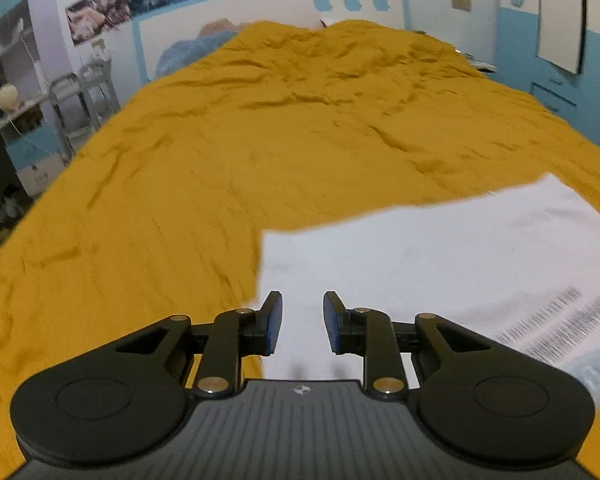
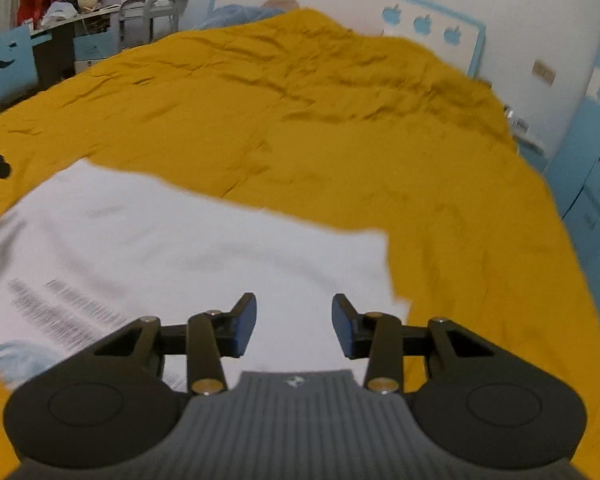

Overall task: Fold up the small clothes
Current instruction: 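Lower the hem onto the collar and open both grippers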

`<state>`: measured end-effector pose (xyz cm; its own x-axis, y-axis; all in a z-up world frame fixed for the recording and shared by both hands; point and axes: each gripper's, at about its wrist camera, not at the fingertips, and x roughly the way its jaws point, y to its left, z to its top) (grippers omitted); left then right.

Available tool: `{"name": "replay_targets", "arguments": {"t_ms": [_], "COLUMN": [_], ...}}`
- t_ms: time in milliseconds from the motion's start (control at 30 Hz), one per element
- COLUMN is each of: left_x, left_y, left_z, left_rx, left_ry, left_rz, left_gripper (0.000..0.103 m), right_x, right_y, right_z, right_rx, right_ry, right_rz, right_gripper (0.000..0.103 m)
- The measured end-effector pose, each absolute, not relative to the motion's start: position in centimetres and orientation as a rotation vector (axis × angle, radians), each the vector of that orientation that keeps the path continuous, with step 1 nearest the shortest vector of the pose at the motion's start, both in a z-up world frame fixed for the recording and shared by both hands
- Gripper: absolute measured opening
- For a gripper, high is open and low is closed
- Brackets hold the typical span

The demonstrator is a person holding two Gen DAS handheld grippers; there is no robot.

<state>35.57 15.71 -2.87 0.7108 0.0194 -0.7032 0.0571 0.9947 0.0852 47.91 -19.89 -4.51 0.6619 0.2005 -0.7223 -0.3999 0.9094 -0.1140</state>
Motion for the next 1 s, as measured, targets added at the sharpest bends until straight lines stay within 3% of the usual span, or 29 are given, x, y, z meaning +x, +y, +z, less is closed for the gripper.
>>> {"name": "replay_targets", "arguments": {"t_ms": [300,600,1000], "left_x": [29.3,28.3,30.4], "left_y": [15.2,15.9,14.0], "left_z": [-8.8,-11.6,-6.7], "left_rx": [-0.045,-0.077,-0.111], "left_ry": [0.900,0.907,0.769], "left_rz": [0.017,0.052,-0.034], "left_gripper": [0.018,0.019,0.020], "right_x": [40.2,37.2,40.9], "right_y": [-21.7,-23.2,-28.0], "right_z": [-10.0,-15.5,-10.1], "right_rx": [-0.155,-0.104,0.170], "right_ry": [0.854,0.832,0.762], "right_rz": [0.253,0.214,0.224], "right_gripper": [0.037,0.038,0.039]}}
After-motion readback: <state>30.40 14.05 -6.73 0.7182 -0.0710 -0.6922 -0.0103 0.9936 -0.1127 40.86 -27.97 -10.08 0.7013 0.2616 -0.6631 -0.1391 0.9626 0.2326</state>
